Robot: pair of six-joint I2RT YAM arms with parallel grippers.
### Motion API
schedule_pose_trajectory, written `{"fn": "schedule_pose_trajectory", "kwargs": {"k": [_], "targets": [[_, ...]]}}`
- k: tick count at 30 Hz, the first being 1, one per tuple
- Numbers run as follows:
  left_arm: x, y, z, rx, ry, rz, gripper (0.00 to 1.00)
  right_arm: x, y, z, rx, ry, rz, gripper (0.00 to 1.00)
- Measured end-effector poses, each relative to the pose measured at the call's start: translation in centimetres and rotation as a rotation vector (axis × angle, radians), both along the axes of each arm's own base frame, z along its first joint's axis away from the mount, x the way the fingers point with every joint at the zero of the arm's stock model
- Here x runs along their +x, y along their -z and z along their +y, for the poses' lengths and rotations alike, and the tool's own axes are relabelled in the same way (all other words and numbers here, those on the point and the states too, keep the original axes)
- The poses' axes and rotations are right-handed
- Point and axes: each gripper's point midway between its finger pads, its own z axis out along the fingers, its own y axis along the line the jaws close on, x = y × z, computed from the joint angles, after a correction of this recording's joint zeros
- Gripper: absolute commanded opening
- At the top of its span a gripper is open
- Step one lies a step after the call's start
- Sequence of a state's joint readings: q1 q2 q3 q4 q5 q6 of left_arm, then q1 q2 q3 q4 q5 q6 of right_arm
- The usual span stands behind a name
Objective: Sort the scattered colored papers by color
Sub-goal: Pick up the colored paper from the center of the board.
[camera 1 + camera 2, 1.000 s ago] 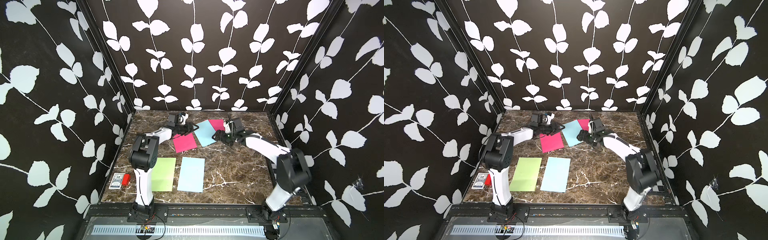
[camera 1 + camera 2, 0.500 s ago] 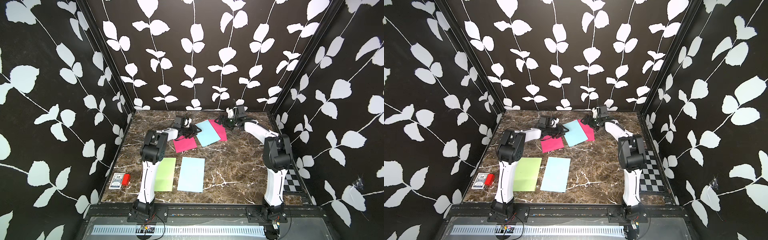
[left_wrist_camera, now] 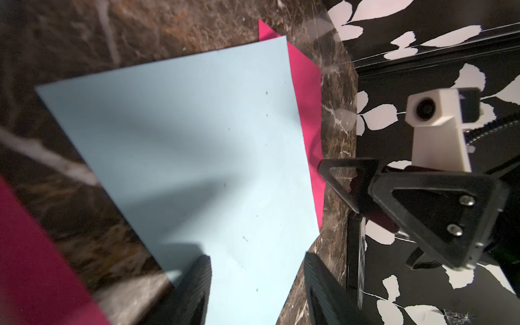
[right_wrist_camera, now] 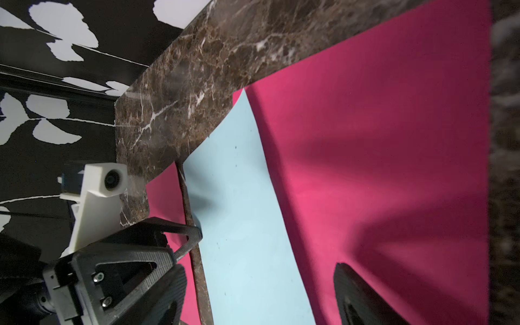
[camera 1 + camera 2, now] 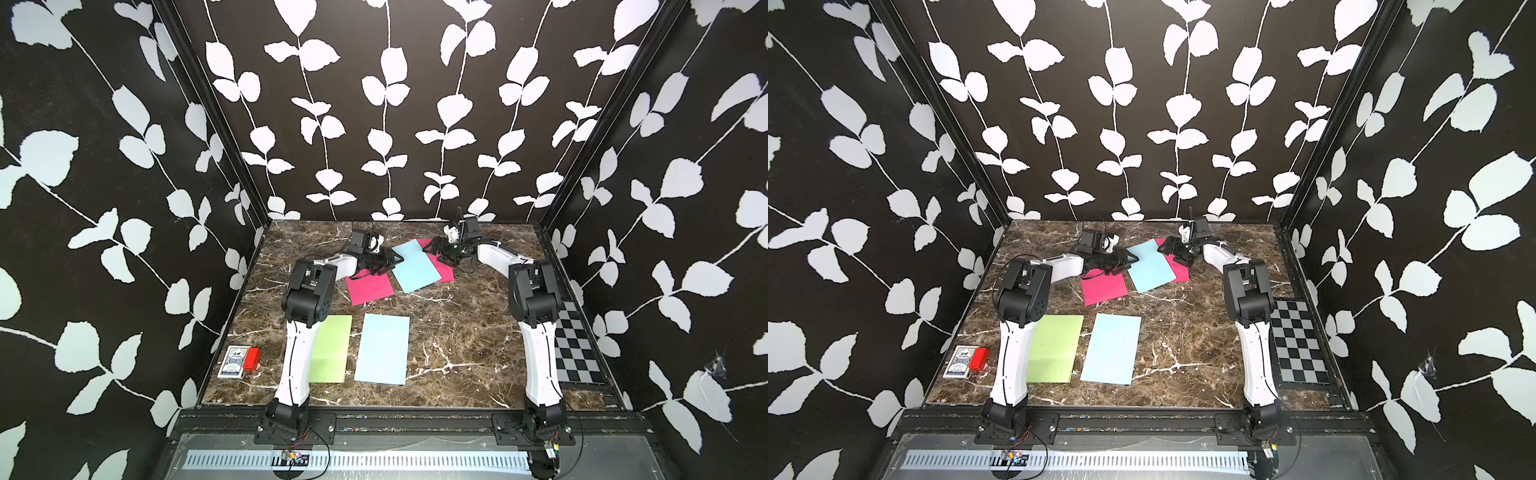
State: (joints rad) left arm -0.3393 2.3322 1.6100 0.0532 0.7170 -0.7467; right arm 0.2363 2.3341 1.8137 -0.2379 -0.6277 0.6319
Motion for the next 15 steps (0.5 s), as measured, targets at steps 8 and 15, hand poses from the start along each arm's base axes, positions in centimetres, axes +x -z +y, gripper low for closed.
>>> {"fn": "schedule_pose_trajectory", "kwargs": {"k": [8,15], "targets": [[0.3,0.1,-0.2,-0.001,0.007,-0.004,0.55,0.5,0.5,0.6,0.061,-0.027,0.014,0.79],[0.6,0.0,-0.4,-0.008,0.015,-0.009,0.55,0.4,1.1,1.3,0.104,-0.054,0.032,0.76]]}}
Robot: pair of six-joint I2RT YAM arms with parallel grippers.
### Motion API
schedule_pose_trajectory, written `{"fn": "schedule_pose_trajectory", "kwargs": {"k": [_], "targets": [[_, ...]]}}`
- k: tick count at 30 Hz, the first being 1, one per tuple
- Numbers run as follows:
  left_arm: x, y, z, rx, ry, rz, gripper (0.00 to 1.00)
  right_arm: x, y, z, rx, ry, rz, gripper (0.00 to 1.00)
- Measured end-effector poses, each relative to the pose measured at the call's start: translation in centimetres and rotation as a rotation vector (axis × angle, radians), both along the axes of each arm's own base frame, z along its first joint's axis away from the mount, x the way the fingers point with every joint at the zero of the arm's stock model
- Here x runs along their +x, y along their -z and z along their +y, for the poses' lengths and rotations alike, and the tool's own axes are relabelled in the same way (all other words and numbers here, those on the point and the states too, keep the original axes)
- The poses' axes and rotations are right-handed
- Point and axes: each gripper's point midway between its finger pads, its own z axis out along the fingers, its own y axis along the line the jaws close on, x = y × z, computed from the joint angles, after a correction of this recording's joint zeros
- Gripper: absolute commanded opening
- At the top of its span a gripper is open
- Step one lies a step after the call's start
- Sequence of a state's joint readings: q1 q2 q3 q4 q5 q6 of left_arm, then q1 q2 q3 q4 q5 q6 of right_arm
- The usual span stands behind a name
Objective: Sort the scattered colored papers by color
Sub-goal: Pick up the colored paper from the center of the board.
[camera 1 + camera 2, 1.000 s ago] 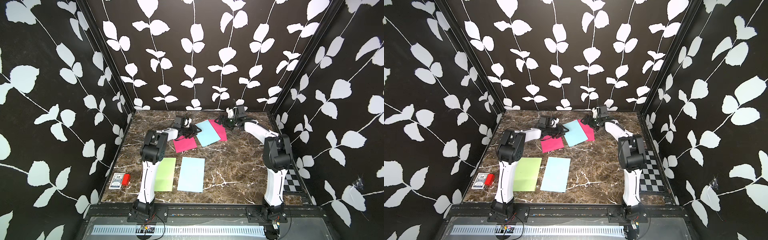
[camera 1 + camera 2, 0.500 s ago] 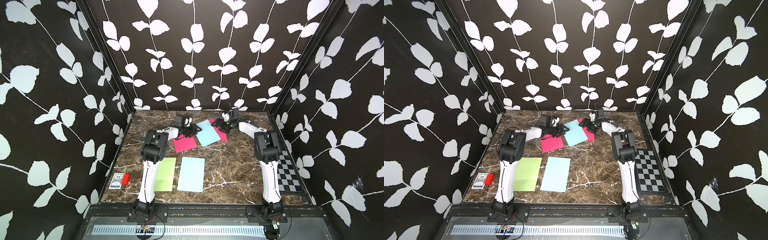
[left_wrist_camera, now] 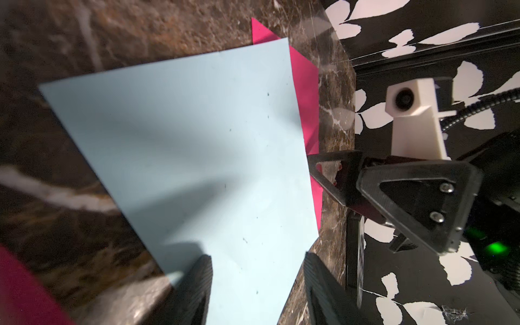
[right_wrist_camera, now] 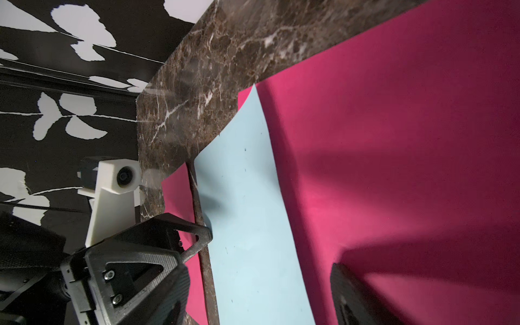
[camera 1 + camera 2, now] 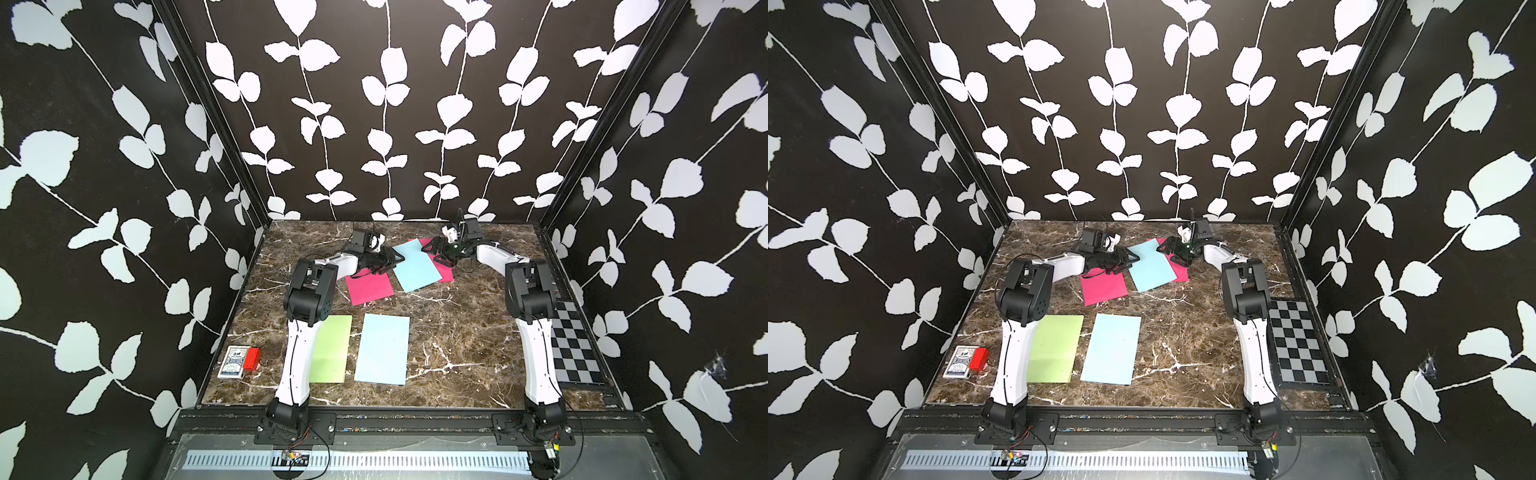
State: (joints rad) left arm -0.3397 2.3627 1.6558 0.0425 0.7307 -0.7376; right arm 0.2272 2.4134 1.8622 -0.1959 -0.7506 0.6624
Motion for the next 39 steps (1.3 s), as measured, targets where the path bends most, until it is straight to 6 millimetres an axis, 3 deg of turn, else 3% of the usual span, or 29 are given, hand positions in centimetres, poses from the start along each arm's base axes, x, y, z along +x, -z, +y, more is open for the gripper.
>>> {"fn": "schedule_pose_trajectory", "kwargs": {"k": [22,30,35,39], "targets": [[0.8,-0.1,-0.8,-0.014,0.04,-0.012,0.57,-1.0,1.2,1.3,0.07,-0.057,0.041,0.29],[1.5,-0.2,-1.1,-0.018,0.047,-0.025,0.57,-2.4,2.3,1.1,0.066,-0.069,0.073,0.0],[1.5,-0.3,-1.1,-0.017,0.052,-0.029,0.59,-3.0,1.9,1.1,0.074,-0.069,0.073,0.0],[1.4,-0.5,-1.2,-0.026,0.059,-0.042,0.62,-3.3,0.2,1.2,0.1,-0.071,0.04,0.0]]}}
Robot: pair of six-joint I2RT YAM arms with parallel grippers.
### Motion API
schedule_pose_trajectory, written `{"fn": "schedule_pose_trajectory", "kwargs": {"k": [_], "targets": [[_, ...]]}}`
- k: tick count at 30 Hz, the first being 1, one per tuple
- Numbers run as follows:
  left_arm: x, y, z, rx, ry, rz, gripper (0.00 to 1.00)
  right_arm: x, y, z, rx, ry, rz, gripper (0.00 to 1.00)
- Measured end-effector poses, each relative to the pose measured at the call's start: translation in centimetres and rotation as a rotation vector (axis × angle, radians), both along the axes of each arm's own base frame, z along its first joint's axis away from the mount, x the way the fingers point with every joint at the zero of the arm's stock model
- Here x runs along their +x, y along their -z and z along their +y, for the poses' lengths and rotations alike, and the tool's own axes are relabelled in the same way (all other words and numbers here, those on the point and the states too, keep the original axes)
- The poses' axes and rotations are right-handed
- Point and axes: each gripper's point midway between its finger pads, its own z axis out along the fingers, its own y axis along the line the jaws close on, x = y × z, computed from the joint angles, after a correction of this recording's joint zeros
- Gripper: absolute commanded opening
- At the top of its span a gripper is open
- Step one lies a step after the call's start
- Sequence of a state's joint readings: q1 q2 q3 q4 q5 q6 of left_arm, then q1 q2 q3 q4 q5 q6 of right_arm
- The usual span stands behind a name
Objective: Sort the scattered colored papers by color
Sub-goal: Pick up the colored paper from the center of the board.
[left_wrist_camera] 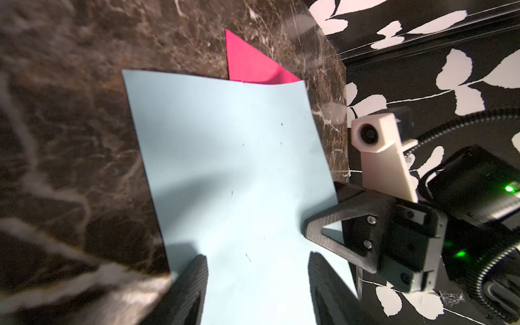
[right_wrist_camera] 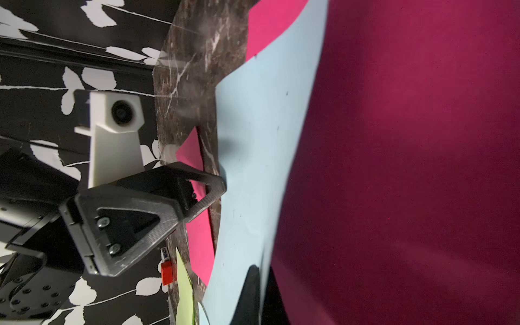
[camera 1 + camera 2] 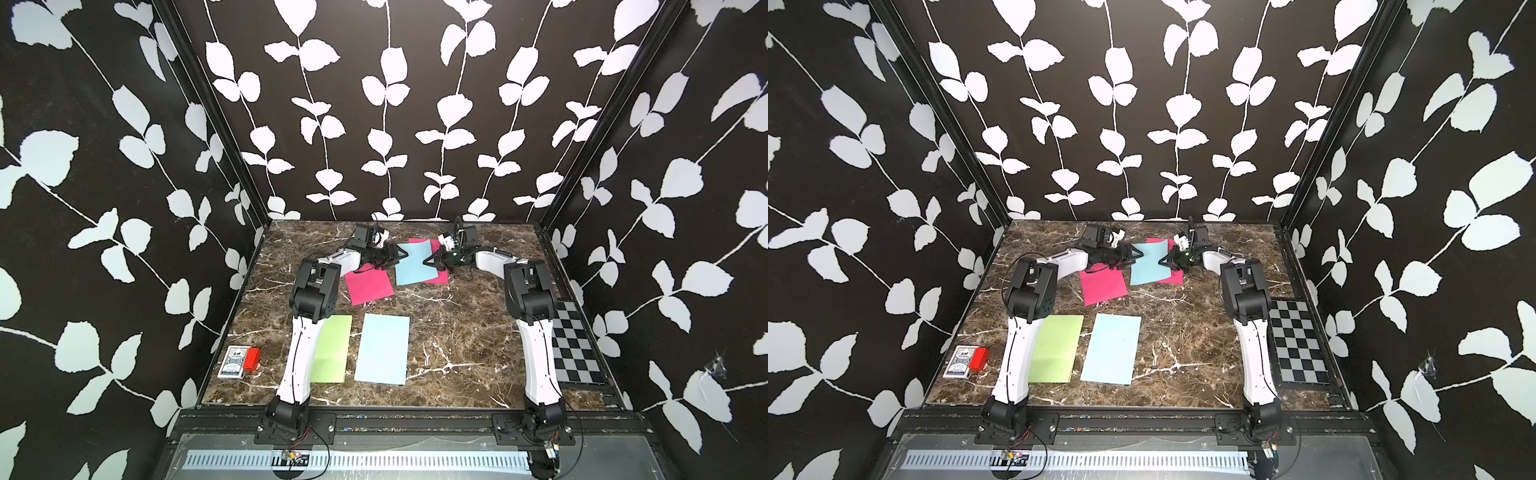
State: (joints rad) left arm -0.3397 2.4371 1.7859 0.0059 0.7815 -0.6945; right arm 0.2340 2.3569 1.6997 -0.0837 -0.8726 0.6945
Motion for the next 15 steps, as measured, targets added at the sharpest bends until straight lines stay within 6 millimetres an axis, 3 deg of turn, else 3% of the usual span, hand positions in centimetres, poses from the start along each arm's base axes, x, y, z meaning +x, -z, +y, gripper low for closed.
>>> {"fn": "schedule_pose_trajectory", "kwargs": {"k": [3,6,8,15], "targets": [[-0.7,-0.3,0.4,-0.003,-0.002,-0.012,0.65,-0.2,-1.7,0.1,0.022,0.008,-0.027,0.0],[-1.8,-2.0,1.1,-0.016,-0.009,-0.039,0.68,-0.4,-3.7,0.1,0.042,0.014,-0.061,0.0],[-2.4,-4.2,1.7,-0.035,-0.017,-0.078,0.7,-0.9,-5.4,0.1,0.054,0.016,-0.082,0.0],[-5.6,-14.7,4.3,-0.112,-0.039,-0.3,0.71,-3.9,-11.4,0.1,0.095,0.006,-0.188,0.0]]}}
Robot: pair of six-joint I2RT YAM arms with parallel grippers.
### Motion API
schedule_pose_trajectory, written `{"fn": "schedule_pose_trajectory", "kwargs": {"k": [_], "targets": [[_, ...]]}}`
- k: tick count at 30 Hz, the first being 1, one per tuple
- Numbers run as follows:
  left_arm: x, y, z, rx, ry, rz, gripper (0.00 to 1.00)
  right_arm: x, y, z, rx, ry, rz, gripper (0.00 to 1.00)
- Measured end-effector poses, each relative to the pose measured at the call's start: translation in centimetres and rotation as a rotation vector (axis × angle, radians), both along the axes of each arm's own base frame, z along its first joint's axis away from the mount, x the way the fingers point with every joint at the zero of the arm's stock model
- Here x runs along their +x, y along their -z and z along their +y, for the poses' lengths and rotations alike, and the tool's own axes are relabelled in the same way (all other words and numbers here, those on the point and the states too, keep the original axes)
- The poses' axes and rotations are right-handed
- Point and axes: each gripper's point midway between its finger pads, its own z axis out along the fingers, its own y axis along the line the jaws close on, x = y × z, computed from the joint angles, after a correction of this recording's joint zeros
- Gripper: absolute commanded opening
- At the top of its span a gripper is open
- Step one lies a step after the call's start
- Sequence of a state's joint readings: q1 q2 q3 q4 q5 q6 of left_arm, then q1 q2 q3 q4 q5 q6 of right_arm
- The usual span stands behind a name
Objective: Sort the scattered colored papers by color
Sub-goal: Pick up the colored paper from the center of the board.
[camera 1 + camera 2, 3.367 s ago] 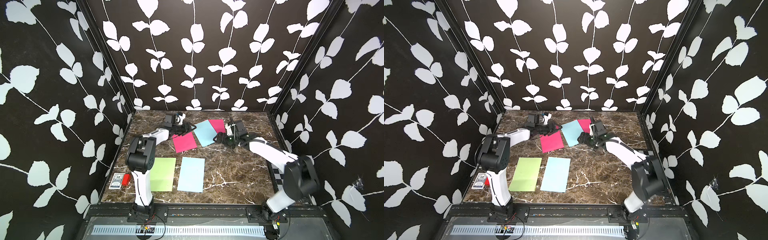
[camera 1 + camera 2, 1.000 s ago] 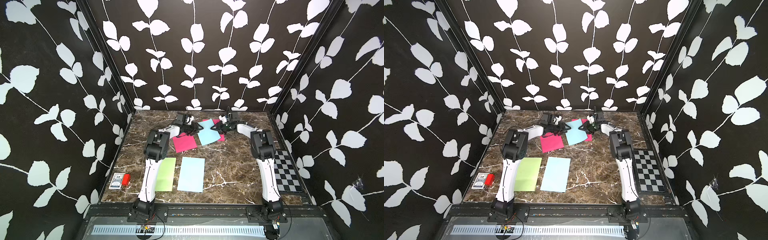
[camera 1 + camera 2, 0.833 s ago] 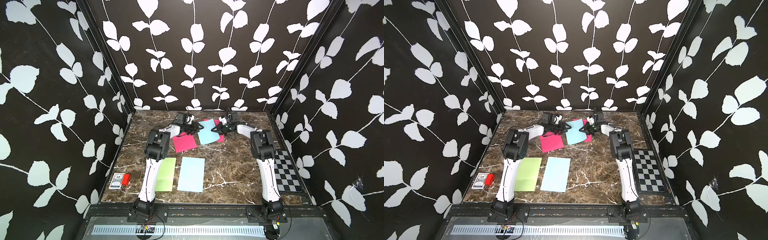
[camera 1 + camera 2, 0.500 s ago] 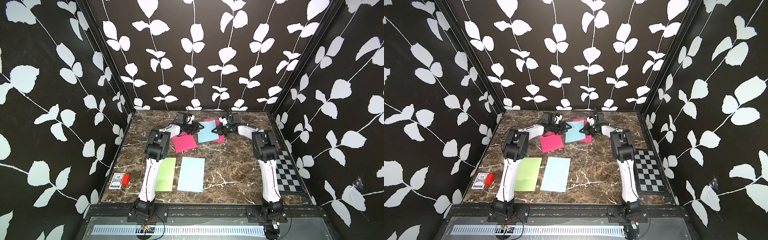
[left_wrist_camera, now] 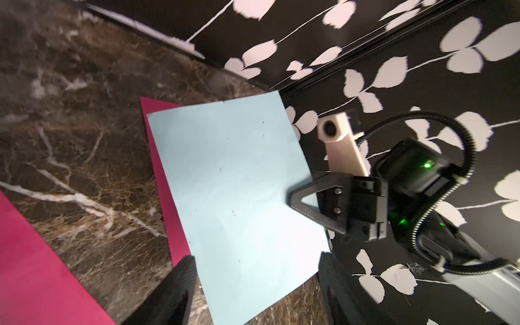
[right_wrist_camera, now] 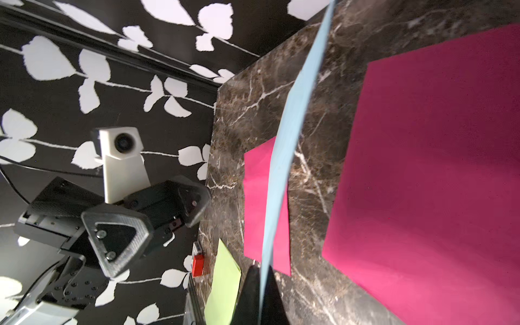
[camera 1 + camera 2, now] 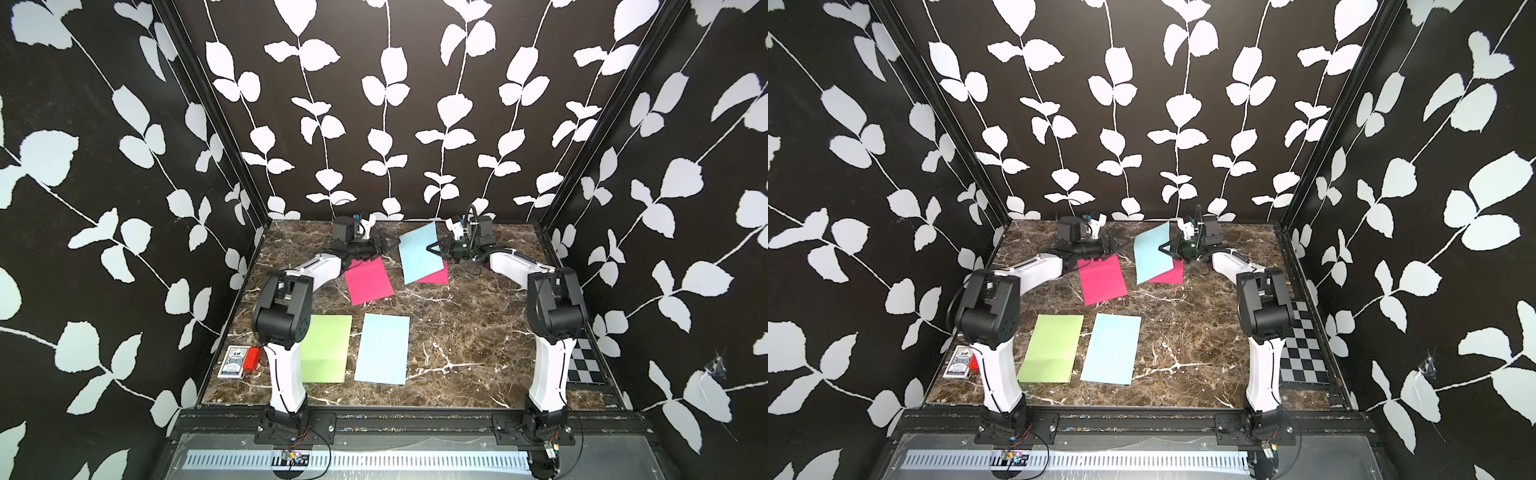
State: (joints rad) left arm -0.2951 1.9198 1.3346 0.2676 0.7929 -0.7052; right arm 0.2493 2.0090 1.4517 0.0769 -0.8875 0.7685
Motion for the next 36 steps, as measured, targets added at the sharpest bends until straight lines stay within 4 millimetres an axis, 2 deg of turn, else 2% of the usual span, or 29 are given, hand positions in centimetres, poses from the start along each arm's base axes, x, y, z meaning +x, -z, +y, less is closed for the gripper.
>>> {"fn": "schedule_pose_trajectory", "kwargs": {"k": [2,4,11,17,22,29,36], "targets": [[-0.9,-1.5,0.4,-0.012,0.003,-0.041,0.71,-1.0,-1.3,0.2,0.017,-0.004,-0.024,0.0],[-1.8,-1.8,0.5,-0.019,0.01,-0.055,0.71,-2.0,-2.2,0.5,0.036,-0.01,-0.039,0.0],[-3.3,1.4,0.8,0.003,0.019,0.01,0.71,-5.3,-2.8,2.3,0.081,-0.037,-0.032,0.0],[-3.4,1.7,0.9,0.014,0.022,0.003,0.71,-7.7,-5.4,3.2,0.107,-0.062,-0.071,0.0],[-3.5,1.9,0.9,0.009,0.023,-0.001,0.68,-8.6,-7.9,3.1,0.127,-0.062,-0.127,0.0],[-4.2,2.0,0.7,-0.033,0.033,0.003,0.66,-8.9,-7.1,3.1,0.134,-0.053,-0.104,0.0],[-4.7,-0.2,0.4,-0.13,0.06,-0.024,0.65,-8.5,-6.6,3.3,0.161,-0.04,-0.082,0.0]]}}
